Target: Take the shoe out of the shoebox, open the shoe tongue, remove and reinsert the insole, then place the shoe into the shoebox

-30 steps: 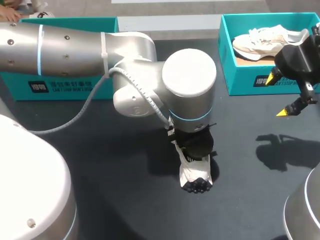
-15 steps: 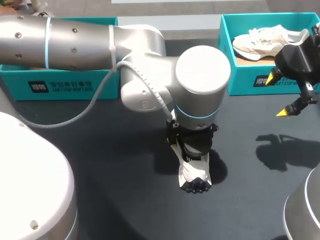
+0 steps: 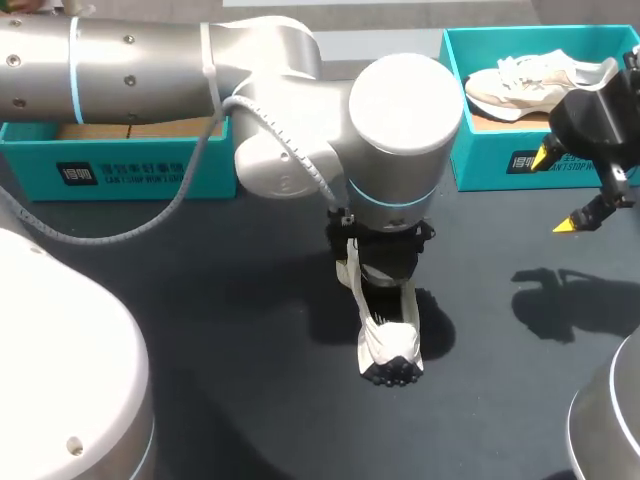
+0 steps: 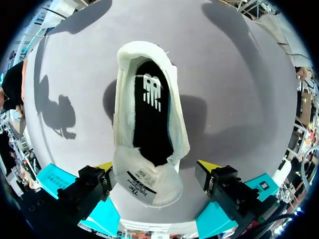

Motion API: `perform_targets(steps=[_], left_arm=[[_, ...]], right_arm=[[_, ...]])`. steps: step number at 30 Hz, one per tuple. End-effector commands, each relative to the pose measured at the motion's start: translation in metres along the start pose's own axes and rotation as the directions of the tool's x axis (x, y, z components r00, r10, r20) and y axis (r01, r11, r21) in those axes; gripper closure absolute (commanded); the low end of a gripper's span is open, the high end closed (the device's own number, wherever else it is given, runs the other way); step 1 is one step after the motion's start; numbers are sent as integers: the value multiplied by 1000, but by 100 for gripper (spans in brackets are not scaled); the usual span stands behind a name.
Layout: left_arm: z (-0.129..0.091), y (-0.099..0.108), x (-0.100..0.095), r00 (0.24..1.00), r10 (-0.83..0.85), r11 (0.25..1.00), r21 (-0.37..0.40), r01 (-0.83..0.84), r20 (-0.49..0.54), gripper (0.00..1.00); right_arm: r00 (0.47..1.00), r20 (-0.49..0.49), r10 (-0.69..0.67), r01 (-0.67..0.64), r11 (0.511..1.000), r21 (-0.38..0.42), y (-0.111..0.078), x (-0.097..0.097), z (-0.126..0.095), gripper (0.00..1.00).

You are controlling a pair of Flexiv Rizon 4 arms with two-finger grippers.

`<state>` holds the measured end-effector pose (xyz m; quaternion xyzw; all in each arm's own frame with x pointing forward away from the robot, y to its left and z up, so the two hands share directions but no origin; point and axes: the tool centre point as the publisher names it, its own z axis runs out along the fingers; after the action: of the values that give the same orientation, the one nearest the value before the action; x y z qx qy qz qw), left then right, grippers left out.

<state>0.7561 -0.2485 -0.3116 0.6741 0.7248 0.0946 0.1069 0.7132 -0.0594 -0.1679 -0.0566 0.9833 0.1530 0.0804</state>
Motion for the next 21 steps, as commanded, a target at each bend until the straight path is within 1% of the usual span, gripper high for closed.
perform_targets(steps=[1,4,6,8,9,10,11,12,13,15,21], left_arm=[[-10,10,4,1000,14,1000,-1,-14,-2,0],[-11,21,5,1000,12,1000,-16,-12,-6,0],[-9,27,2,1000,3,1000,-11,-3,4,0],[-6,32,1,1000,17,1000,-25,-17,-1,0],[-4,35,-1,1000,9,1000,-12,-8,5,0],[-3,37,-1,1000,12,1000,-3,-12,4,40],[0,39,-2,1000,13,1000,-17,-13,-7,66],[1,40,-3,1000,12,1000,-17,-12,-8,63],[0,40,-4,1000,9,1000,-6,-9,-1,62],[0,39,-6,1000,15,1000,-9,-15,-2,58],[4,32,-8,1000,14,1000,3,-14,3,57]], right_arm=[[1000,-3,1,-1,1000,3,1,-2,1,0],[1000,-3,1,-1,1000,3,1,-2,1,0],[1000,-3,1,-1,1000,3,1,-2,1,0],[1000,-3,1,-1,1000,3,1,-2,1,0],[1000,-3,1,-1,1000,3,1,-2,1,0],[1000,-3,1,-1,1000,3,1,-2,1,0],[1000,-3,1,-1,1000,3,1,-2,1,0],[1000,-3,1,-1,1000,3,1,-2,1,0],[1000,-3,1,-1,1000,3,1,-2,1,0],[1000,-3,1,-1,1000,3,1,-2,1,0],[1000,-3,1,-1,1000,3,1,-2,1,0]])
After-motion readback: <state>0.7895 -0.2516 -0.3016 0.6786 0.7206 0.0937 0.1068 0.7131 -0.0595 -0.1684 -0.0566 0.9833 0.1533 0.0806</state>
